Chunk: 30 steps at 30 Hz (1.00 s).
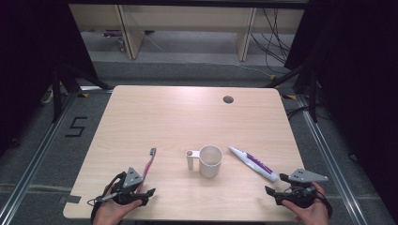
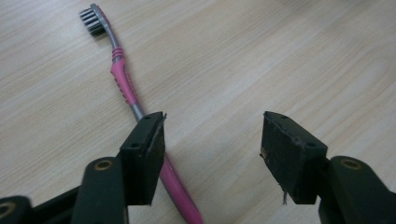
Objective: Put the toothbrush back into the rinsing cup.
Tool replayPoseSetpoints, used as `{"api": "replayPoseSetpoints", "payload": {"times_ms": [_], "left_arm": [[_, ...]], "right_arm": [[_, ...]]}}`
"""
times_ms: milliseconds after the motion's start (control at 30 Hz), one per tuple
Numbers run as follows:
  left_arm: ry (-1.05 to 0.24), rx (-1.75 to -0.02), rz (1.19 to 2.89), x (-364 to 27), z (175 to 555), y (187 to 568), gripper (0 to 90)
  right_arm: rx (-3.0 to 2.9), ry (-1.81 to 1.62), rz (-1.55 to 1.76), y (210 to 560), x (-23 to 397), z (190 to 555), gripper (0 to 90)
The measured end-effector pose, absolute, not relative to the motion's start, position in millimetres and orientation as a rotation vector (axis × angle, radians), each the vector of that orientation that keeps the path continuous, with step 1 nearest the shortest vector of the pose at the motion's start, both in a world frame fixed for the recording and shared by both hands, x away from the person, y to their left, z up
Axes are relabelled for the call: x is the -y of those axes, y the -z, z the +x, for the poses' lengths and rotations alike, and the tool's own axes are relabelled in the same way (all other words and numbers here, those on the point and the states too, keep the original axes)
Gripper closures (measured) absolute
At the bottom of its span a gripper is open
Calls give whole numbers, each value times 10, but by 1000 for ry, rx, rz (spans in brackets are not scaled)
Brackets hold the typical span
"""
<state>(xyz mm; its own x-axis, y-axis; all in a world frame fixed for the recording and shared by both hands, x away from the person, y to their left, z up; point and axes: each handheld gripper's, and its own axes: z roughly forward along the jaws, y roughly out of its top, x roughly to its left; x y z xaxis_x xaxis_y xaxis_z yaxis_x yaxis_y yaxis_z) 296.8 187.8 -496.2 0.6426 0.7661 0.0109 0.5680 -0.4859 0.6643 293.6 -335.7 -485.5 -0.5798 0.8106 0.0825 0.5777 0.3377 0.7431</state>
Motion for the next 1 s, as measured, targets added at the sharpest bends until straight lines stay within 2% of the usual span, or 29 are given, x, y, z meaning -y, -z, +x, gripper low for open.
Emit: {"api": "replayPoseSetpoints", "payload": {"times_ms": [267, 533, 767, 1000], "left_arm": [[-406, -1049, 2278, -1948, 3104, 4825, 500], [-357, -1080, 2421, -1922, 3405, 4727, 594], [-380, -1069, 2482, -1853, 3551, 4680, 652], [-347, -1069, 2547, -1770, 3655, 4720, 681]], "right_arm": [[-2304, -1093, 1228, 4866, 3368, 2942, 224], [-2307, -1086, 1215, 4861, 3379, 2951, 229], [-2325, -1086, 1239, 4863, 3346, 2929, 232], [-2324, -1091, 1193, 4864, 3354, 2936, 233]]}}
